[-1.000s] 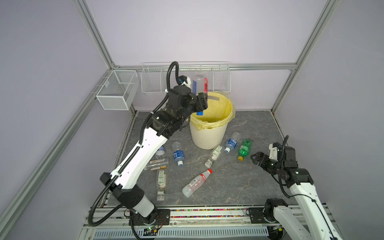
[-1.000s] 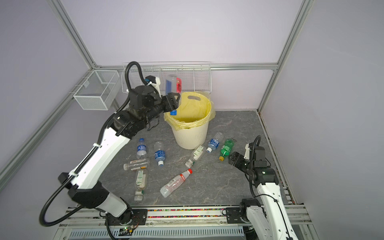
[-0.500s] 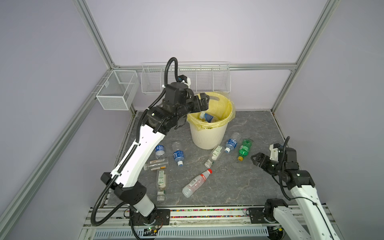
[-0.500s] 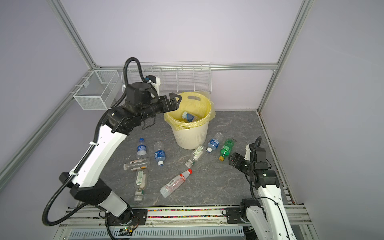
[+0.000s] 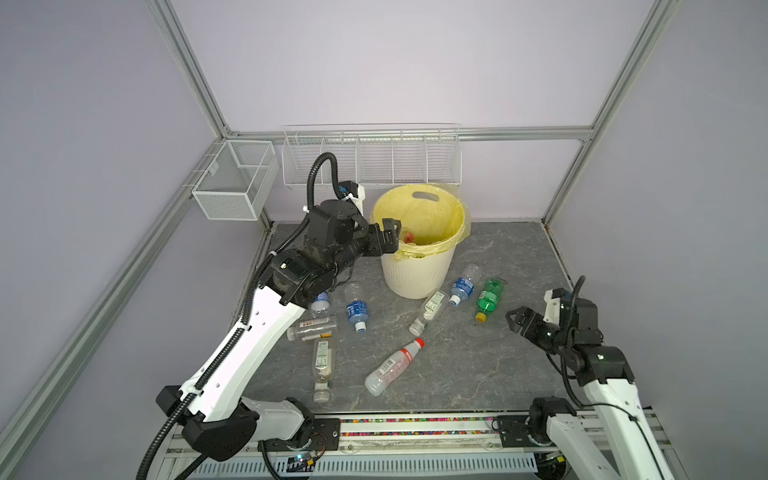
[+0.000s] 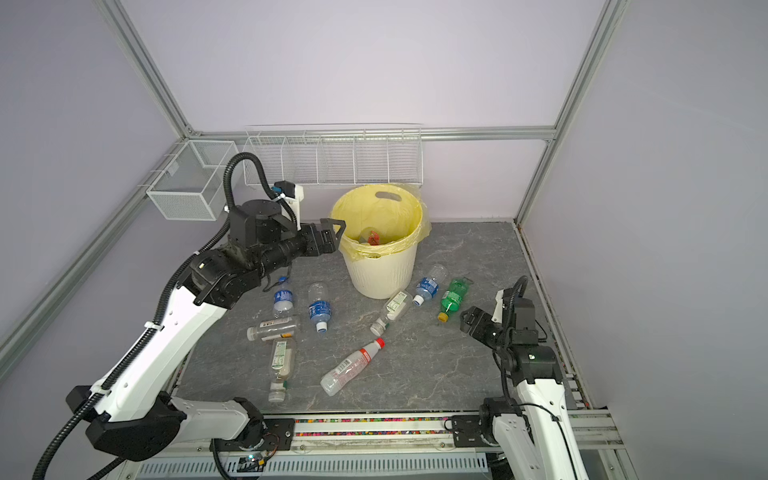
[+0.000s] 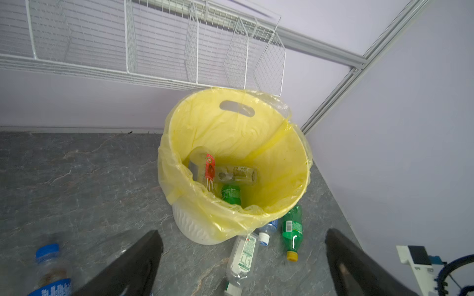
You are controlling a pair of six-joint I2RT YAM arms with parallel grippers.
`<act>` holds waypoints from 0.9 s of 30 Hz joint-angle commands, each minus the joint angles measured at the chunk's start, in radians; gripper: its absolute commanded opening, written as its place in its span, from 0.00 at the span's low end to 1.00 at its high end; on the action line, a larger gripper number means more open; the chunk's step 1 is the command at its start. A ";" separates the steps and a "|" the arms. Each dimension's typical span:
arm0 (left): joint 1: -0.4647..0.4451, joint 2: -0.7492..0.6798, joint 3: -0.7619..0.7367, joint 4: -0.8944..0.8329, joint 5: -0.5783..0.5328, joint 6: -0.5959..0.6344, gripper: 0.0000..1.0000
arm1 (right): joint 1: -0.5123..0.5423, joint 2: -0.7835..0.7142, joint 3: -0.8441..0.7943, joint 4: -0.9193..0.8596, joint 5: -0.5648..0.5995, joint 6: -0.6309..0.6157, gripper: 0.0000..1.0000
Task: Throw the plastic bottles in the bin
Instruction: 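Withdraw the left gripper from the bin down toward the table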
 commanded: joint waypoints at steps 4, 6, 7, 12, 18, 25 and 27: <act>0.003 -0.084 -0.098 0.011 -0.019 0.011 0.99 | -0.005 -0.011 0.022 -0.040 0.056 0.005 0.89; 0.003 -0.107 -0.137 0.018 -0.017 0.006 0.99 | -0.005 -0.005 0.021 -0.043 0.051 0.006 0.89; 0.003 -0.117 -0.157 0.022 -0.018 0.004 0.99 | -0.005 0.001 0.019 -0.043 0.046 0.006 0.89; 0.003 -0.153 -0.243 0.027 -0.008 -0.019 0.99 | -0.005 0.031 0.002 -0.024 0.010 0.014 0.89; 0.003 -0.191 -0.343 0.045 0.002 -0.047 0.99 | -0.004 0.033 -0.031 0.030 -0.020 0.052 0.89; 0.003 -0.227 -0.459 0.073 0.058 -0.052 0.99 | -0.001 0.050 -0.050 0.069 -0.047 0.077 0.89; 0.003 -0.234 -0.499 0.082 0.094 -0.052 0.99 | 0.001 0.053 -0.053 0.074 -0.047 0.080 0.89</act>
